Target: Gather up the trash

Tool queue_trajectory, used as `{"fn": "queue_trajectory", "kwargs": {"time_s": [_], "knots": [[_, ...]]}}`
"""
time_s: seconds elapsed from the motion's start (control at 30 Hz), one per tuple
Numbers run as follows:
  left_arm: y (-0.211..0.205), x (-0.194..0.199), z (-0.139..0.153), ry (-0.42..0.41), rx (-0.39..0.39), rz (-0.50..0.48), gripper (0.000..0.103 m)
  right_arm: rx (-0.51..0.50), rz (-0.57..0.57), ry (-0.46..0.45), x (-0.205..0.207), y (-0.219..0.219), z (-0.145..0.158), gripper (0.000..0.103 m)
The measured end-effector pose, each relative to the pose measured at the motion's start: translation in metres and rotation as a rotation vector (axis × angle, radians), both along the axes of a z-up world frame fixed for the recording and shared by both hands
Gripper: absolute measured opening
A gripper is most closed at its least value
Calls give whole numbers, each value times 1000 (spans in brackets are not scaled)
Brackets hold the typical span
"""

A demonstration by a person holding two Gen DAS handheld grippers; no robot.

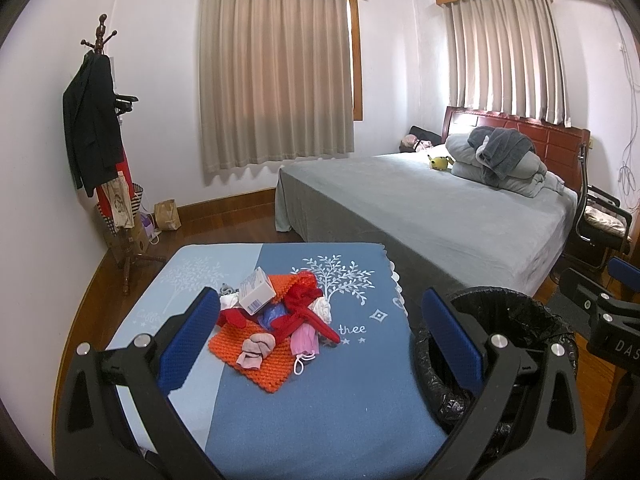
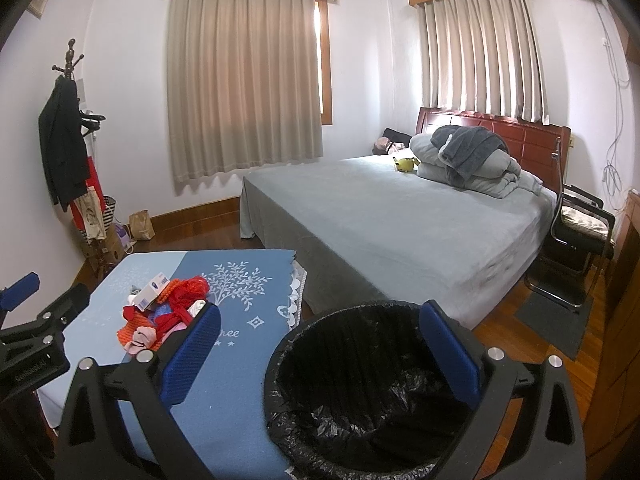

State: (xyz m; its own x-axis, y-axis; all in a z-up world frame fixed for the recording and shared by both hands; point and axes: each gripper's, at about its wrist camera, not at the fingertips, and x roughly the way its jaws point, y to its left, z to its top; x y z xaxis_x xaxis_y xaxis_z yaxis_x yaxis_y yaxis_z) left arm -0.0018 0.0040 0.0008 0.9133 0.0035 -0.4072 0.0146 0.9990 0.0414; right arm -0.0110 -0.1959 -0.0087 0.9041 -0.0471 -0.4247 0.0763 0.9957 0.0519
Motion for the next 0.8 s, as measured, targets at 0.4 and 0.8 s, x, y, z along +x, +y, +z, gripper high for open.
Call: {"fn": "queue_trajectory", "kwargs": {"time_s": [0.4, 0.8], "knots": [[2, 1, -8, 4, -4, 4, 98, 2, 2, 3, 0, 2, -1, 97], [16, 8, -25, 23, -24, 34, 98, 8, 42, 27, 18, 21, -9, 97]]}}
